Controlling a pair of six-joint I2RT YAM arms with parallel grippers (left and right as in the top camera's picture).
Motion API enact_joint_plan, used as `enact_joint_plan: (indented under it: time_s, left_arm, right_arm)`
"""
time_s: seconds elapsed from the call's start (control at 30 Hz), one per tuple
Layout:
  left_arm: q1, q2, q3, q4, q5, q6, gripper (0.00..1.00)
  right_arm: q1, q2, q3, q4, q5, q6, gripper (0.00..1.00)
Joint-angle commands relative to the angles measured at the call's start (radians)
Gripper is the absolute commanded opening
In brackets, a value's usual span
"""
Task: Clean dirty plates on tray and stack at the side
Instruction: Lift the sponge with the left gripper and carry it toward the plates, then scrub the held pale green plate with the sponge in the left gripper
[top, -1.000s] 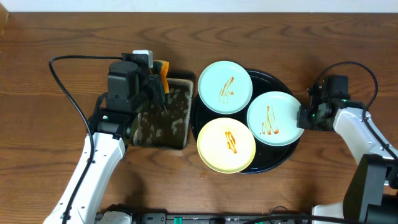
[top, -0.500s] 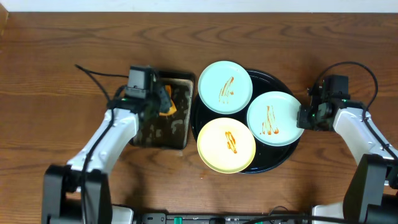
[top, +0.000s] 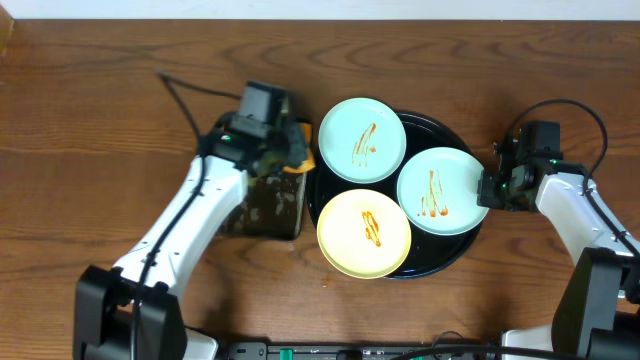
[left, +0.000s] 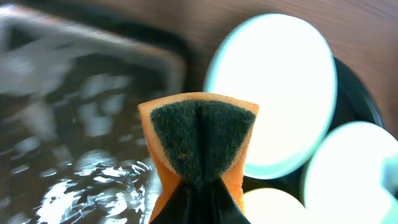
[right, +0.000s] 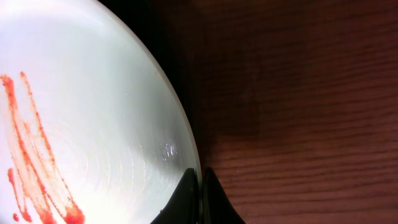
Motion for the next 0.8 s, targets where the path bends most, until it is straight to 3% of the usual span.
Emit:
enact_joint_plan:
  time_s: [0.0,0.3,0.77]
  left_arm:
    - [-0.098,0.047,0.069,-0.005,0.05,0.094,0.07]
    - [-0.298,0.228,0.29,-0.01,0.165,0.148,0.07]
    - [-0.51,0.458,0.307,0.269,0.217,0.051,0.07]
  right_arm:
    - [-0.009,0.002,0.002,-0.007,0.037,0.006,0.01]
    - [-0.009,0.002,0.002,-0.009,0.037,0.006,0.01]
    - [-0.009,0.002,0.002,-0.017,0.037,0.006,0.01]
